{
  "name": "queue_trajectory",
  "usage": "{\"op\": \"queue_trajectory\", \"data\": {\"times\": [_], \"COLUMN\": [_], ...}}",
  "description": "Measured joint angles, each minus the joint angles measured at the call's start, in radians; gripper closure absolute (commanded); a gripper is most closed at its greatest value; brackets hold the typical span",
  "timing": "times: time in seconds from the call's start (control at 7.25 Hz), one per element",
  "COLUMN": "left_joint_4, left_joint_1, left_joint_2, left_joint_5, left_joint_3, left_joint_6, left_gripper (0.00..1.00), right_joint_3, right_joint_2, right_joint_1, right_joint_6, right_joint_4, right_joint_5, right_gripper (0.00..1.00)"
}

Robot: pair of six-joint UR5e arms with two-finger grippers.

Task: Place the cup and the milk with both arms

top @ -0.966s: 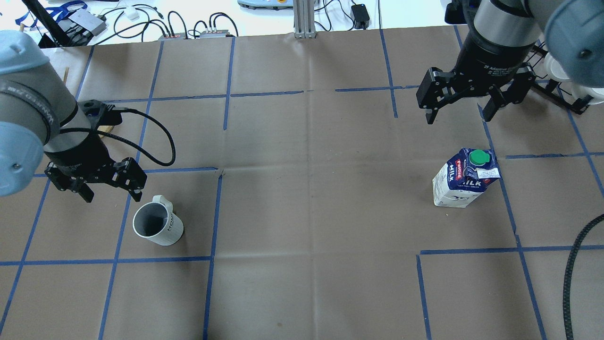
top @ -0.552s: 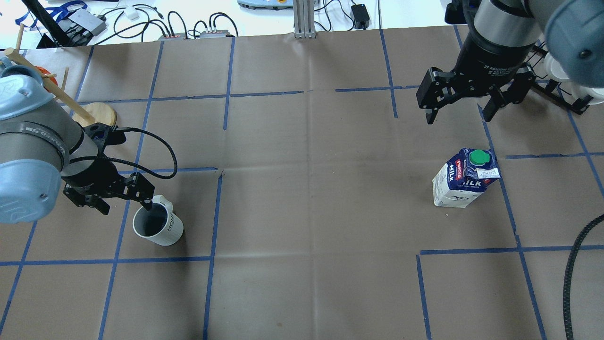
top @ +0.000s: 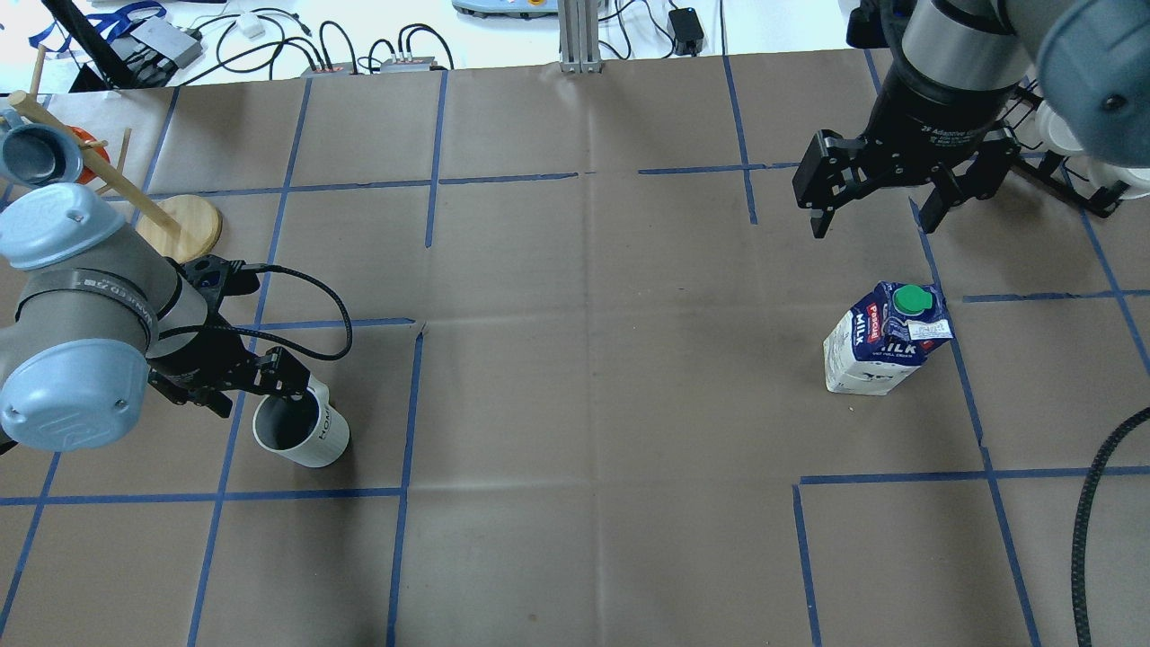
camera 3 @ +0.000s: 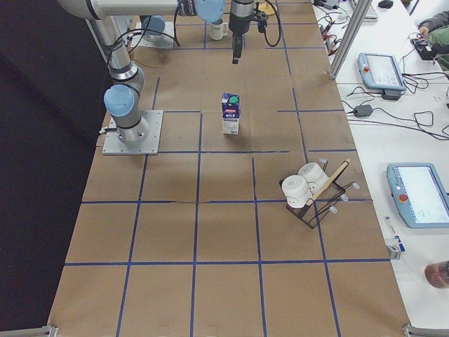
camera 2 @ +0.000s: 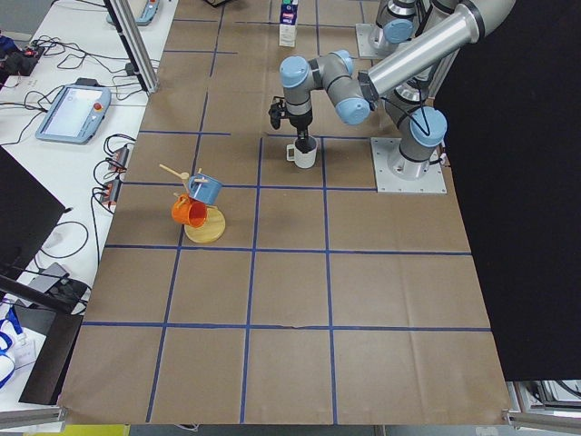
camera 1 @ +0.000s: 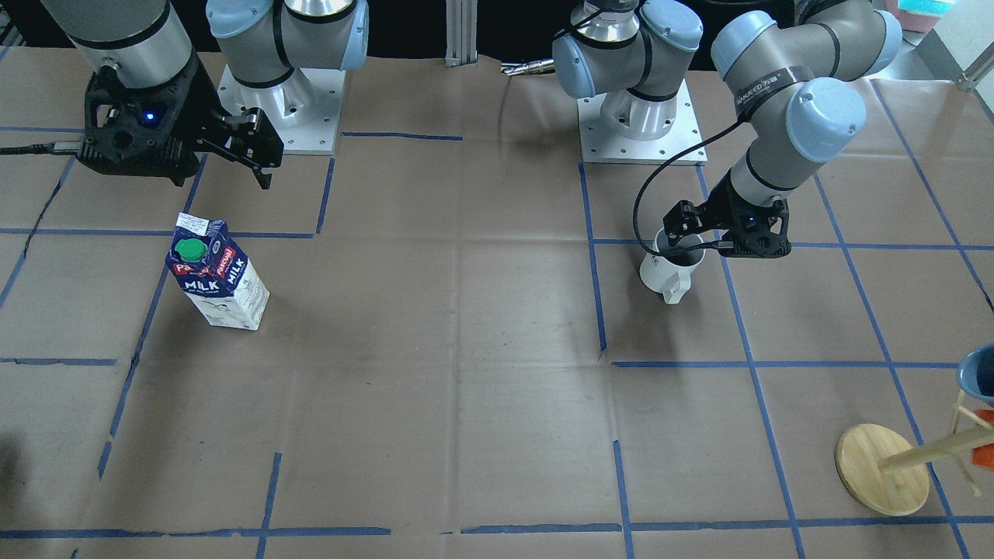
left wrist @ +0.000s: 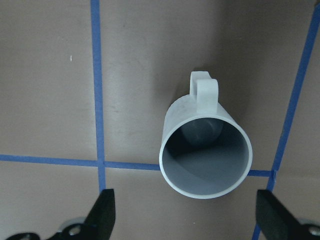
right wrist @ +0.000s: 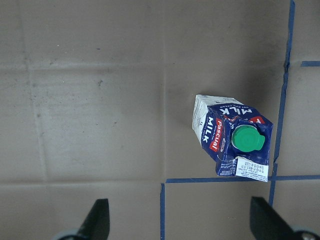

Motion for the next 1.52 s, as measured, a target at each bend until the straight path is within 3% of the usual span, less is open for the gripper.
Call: {"op": "queue_trajectory", "data": {"times": [0.97,1.1,1.24,1.38,1.52], "left_joint_4": [0.032,0.032,0.033,0.031,0.027], "left_joint_1": [0.041,0.041,0.041,0.041,0.041], "left_joint_2": [-0.055,-0.057,-0.059,-0.061,-0.063], "left_joint_5": [0.001,0.001,0.003,0.017,0.044], "left_joint_3": [-0.017,-0.026,-0.038,-0.047,-0.050], "left_joint_6": [0.031,0.031,0.032,0.032,0.028], "left_gripper": [0.07,0.37,0.93,1.00,1.00], "right_joint_3": [0.002,0.002,0.002,0.002,0.002], "right_joint_2": [-0.006,-0.007,-0.007,-0.007,-0.007], "right_joint_1": [-0.003,-0.002,-0.002,-0.002,-0.002], "right_joint_6": [-0.033,-0.034,-0.034,-0.034,-0.034], "right_joint_4": [0.000,0.000,0.000,0.000,0.000], "right_joint_5": [-0.005,-0.005,-0.005,-0.005,-0.005], "right_gripper": [0.00,0.00,0.00,0.00,0.00]}}
